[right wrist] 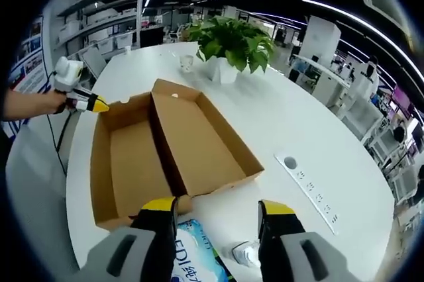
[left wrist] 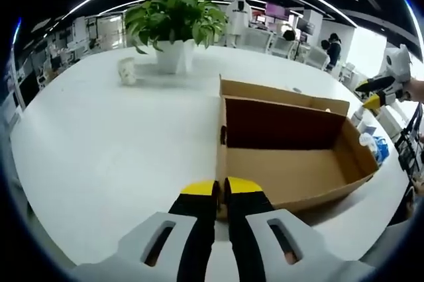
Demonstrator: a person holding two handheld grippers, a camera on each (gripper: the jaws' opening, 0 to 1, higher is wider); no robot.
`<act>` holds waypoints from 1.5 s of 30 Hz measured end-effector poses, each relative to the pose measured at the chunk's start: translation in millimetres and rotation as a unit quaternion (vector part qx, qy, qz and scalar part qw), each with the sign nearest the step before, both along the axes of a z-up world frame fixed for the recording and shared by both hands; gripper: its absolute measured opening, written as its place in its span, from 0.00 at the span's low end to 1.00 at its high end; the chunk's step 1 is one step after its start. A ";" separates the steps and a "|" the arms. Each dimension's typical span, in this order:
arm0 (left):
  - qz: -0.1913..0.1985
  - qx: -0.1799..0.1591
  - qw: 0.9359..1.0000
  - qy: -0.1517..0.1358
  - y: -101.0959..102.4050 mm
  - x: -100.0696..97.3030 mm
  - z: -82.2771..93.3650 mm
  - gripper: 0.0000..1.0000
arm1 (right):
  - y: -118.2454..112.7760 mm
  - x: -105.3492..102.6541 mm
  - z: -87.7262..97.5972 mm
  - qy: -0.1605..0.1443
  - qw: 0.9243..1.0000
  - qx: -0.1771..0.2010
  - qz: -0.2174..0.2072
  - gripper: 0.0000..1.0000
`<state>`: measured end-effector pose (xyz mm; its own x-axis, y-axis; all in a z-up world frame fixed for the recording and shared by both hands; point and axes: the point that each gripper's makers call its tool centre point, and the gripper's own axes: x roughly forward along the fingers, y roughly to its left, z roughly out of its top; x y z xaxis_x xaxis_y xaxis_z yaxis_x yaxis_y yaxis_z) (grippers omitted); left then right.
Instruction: Operate the shoe box by opening the lid, removing the specified soft item, and placing it in the target area until the item is outside and the box remains undamaged.
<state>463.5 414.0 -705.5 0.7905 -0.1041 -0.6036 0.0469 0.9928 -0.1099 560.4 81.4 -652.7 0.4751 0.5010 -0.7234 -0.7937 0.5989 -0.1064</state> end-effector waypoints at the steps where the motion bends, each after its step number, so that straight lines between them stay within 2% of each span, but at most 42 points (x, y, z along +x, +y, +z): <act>1: 0.001 0.000 1.000 0.000 0.2 0.0 0.0 0.03 | 1.4 0.0 -0.6 0.001 1.000 0.001 0.000 0.45; 7: 0.013 -0.003 1.000 -0.001 1.2 0.0 -0.4 0.03 | 5.5 2.3 -4.0 0.008 1.000 0.009 -0.013 0.42; 16: 0.023 -0.009 1.000 0.005 1.5 -0.7 -1.3 0.03 | 6.8 13.1 -5.2 0.024 0.998 0.041 -0.048 0.41; 19: 0.021 0.003 1.000 0.001 0.3 -1.1 -1.0 0.02 | 10.0 17.2 -4.3 0.036 0.995 0.069 -0.070 0.41; 28: 0.020 0.012 1.000 -0.003 -0.2 -1.3 -1.6 0.02 | 8.3 32.0 -8.7 0.054 0.987 0.097 -0.120 0.38; 32: 0.021 0.008 1.000 -0.005 0.1 -1.5 -1.5 0.02 | 6.7 38.2 -14.5 0.058 0.985 0.093 -0.137 0.35; 37: 0.020 0.012 1.000 -0.003 0.1 -1.3 -0.9 0.02 | 8.4 47.1 -19.6 0.077 0.977 0.109 -0.166 0.33; 45: 0.018 0.013 1.000 0.004 0.0 -1.5 -1.0 0.02 | 7.1 67.4 -22.0 0.089 0.970 0.117 -0.195 0.29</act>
